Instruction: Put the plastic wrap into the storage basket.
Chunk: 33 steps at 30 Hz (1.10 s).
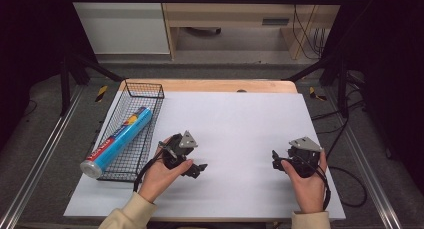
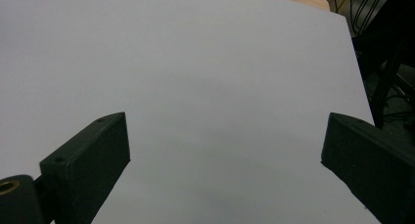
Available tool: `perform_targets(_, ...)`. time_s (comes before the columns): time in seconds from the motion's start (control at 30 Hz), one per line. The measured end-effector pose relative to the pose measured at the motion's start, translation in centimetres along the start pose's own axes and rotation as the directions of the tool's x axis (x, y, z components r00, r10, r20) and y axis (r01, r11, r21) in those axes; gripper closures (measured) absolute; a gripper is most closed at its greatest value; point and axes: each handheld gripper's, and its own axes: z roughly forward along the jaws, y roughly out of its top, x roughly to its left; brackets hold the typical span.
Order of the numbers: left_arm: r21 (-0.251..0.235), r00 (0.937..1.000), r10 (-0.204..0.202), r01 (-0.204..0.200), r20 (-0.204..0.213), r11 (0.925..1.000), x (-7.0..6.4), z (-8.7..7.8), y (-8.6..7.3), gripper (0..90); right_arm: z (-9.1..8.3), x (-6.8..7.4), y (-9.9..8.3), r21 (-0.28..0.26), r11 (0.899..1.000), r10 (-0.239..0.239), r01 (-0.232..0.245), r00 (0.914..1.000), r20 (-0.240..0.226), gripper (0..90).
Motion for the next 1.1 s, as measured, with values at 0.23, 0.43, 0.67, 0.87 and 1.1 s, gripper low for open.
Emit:
perform_targets(0.23,-0.024,0.9983,0.031,-0.03,0.05,0.9993,-0.1,1.0,-2.1,6.0,-0.1,-0.1,-0.2,0.0,1.0,-0.004,0.004,1.0,0.003,4.4)
perform_targets(0.43,-0.039,0.9969,0.067,-0.065,0.041,0.9971,-0.1,1.0,-3.3,5.8,-0.1,-0.1,-0.5,0.005,1.0,0.0,0.0,0.9999,-0.011,4.4)
perform_targets(0.67,-0.039,0.9966,0.081,-0.08,0.015,0.996,0.2,0.6,-4.3,5.5,-0.1,-0.2,-1.3,0.012,1.0,0.019,-0.018,0.9986,-0.05,4.5)
perform_targets(0.87,-0.078,0.9995,-0.017,0.019,0.025,0.9968,0.6,-0.2,-5.1,5.2,-0.2,-0.2,-2.5,0.034,0.999,0.03,-0.027,0.9958,-0.087,5.0)
perform_targets(1.1,-0.094,0.9996,-0.029,0.029,-0.001,0.9951,0.7,-0.7,-5.4,4.8,-0.3,0.2,-3.3,0.043,0.999,0.022,-0.018,0.9935,-0.112,7.4)
